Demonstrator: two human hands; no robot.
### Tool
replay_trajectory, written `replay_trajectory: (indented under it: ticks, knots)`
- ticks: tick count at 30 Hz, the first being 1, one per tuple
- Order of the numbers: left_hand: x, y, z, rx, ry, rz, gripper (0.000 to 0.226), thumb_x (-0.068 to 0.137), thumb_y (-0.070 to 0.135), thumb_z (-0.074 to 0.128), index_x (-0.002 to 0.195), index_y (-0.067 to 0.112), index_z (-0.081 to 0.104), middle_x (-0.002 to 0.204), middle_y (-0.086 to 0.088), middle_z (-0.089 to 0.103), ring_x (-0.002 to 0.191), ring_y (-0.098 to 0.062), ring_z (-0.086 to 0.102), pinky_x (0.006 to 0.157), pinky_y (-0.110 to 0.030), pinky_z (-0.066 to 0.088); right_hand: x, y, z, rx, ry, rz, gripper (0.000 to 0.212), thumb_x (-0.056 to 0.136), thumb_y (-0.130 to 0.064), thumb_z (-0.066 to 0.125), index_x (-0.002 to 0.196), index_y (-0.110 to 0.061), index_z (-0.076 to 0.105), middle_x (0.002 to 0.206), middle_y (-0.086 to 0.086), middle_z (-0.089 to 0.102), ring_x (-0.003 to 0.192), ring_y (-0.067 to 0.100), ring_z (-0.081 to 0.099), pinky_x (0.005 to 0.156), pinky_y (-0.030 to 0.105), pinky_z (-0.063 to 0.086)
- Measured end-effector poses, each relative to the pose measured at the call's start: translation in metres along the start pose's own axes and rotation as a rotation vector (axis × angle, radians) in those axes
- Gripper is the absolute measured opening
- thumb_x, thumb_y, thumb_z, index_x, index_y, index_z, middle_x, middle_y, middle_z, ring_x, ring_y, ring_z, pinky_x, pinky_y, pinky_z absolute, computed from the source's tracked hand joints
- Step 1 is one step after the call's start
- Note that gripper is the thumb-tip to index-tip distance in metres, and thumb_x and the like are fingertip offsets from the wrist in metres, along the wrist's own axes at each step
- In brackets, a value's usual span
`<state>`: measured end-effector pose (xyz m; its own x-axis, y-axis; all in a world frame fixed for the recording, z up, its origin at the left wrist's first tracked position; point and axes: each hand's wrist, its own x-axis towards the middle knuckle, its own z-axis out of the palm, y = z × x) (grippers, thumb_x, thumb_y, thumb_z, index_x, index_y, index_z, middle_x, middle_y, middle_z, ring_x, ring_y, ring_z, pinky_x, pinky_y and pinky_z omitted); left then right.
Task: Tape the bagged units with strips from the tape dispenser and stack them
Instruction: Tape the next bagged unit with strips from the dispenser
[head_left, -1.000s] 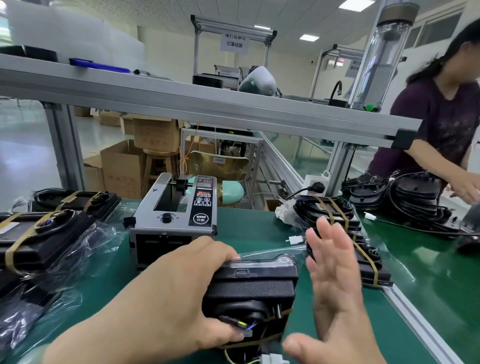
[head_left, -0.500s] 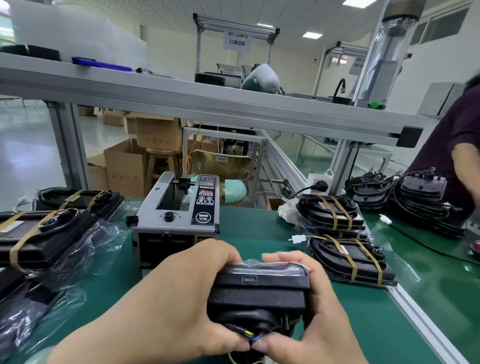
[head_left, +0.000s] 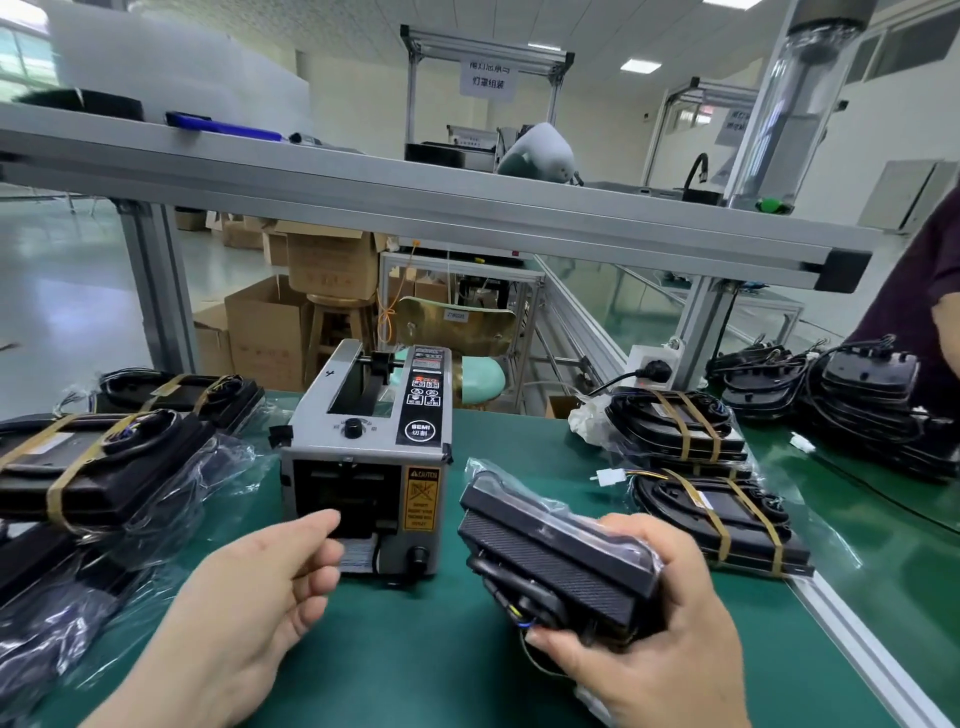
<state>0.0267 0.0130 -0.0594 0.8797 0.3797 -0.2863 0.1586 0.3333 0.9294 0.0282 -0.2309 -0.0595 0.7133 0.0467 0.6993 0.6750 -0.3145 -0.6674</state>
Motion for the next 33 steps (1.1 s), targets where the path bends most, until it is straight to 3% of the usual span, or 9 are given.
replay_trajectory:
  ticks: [4,11,26,33]
  knots:
    - [0.007,0.001,-0.001,-0.122,0.012,-0.071,0.009,0.085,0.017,0.067,0.086,0.008,0.067,0.056,0.002,0.064,0.041,-0.004,0.054,0.036,-0.015,0.042,0.001,-0.003,0.005,-0.014,-0.018,-0.070,0.073,0.037,-0.022,0.089,0.101,-0.038,0.057,0.099,-0.022,0.066,0.087,-0.007,0.064,0.072,0.000,0.044]
    - [0.015,0.007,0.011,-0.189,0.006,-0.098,0.009,0.090,0.015,0.062,0.084,0.008,0.065,0.052,0.003,0.064,0.036,-0.002,0.054,0.035,-0.012,0.042,0.000,0.001,0.002,-0.031,0.000,-0.050,0.076,0.036,-0.030,0.090,0.102,-0.047,0.056,0.099,-0.019,0.066,0.086,-0.003,0.065,0.073,0.002,0.045]
    - [0.027,0.010,0.024,-0.212,0.140,-0.113,0.019,0.090,0.023,0.065,0.075,0.011,0.063,0.045,0.005,0.062,0.032,-0.001,0.052,0.033,-0.009,0.038,0.000,0.004,0.006,-0.056,-0.035,-0.101,0.077,0.037,-0.029,0.090,0.104,-0.043,0.055,0.100,-0.019,0.064,0.082,-0.003,0.064,0.072,0.001,0.044]
    - [0.035,0.004,0.032,-0.162,0.271,-0.106,0.012,0.087,0.019,0.064,0.078,0.010,0.062,0.065,0.001,0.064,0.050,-0.004,0.054,0.033,-0.012,0.036,0.000,0.004,0.006,-0.083,-0.034,-0.115,0.076,0.040,-0.036,0.088,0.108,-0.044,0.053,0.103,-0.019,0.063,0.085,-0.002,0.063,0.074,0.000,0.042]
